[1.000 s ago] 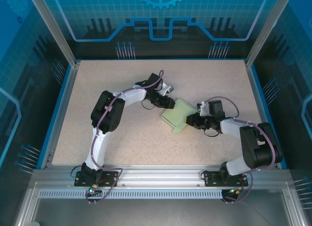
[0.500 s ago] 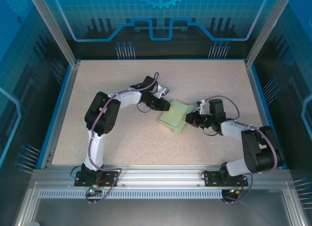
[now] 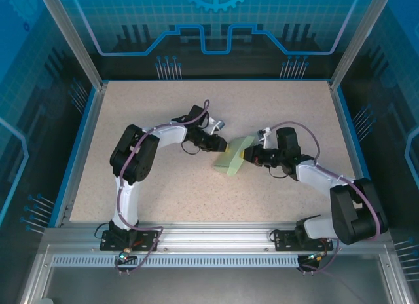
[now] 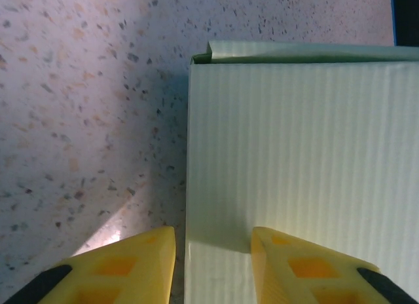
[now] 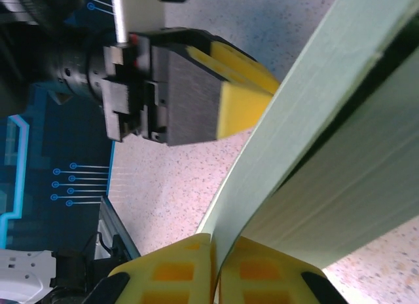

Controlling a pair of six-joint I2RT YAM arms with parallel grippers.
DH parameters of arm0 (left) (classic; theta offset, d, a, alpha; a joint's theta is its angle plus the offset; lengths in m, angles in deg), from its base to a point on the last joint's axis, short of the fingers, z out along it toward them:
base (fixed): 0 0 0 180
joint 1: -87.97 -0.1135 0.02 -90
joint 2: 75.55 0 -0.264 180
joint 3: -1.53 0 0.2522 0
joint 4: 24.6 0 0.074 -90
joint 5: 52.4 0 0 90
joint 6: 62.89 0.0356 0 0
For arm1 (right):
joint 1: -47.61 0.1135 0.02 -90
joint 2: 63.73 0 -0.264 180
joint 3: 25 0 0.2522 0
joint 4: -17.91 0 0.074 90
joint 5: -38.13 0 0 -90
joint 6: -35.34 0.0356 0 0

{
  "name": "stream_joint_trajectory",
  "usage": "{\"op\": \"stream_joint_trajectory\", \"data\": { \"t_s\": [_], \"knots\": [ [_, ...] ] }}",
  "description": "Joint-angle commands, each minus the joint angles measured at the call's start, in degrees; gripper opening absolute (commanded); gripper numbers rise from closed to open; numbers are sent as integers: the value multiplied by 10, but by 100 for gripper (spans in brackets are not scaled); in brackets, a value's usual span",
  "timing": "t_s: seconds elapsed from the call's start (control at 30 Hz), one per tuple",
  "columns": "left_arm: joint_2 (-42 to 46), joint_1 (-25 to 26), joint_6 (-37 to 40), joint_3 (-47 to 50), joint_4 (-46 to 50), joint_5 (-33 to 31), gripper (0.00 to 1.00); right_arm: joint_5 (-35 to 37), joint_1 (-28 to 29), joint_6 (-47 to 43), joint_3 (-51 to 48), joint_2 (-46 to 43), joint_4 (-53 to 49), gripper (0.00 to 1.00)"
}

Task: Fold the paper box

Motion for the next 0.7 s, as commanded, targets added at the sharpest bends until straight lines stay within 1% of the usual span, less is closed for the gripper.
{"op": "stream_joint_trajectory", "data": {
  "t_s": [0.0, 0.23, 0.47, 0.53, 0.67],
  "knots": [
    [5, 10, -9, 20, 12, 27, 37, 34, 11, -20, 22, -8, -23, 10],
    [3, 13, -18, 20, 1, 31, 40, 97, 33, -29, 41, 15, -82, 13],
    [4, 13, -27, 5, 1, 22, 46, 161, 63, -21, 64, 38, -108, 15],
    [5, 12, -26, 1, 2, 14, 48, 184, 70, -26, 74, 42, -123, 15],
    [26, 1, -40, 1, -6, -32, 50, 224, 83, -35, 86, 52, -146, 14]
  ]
}}
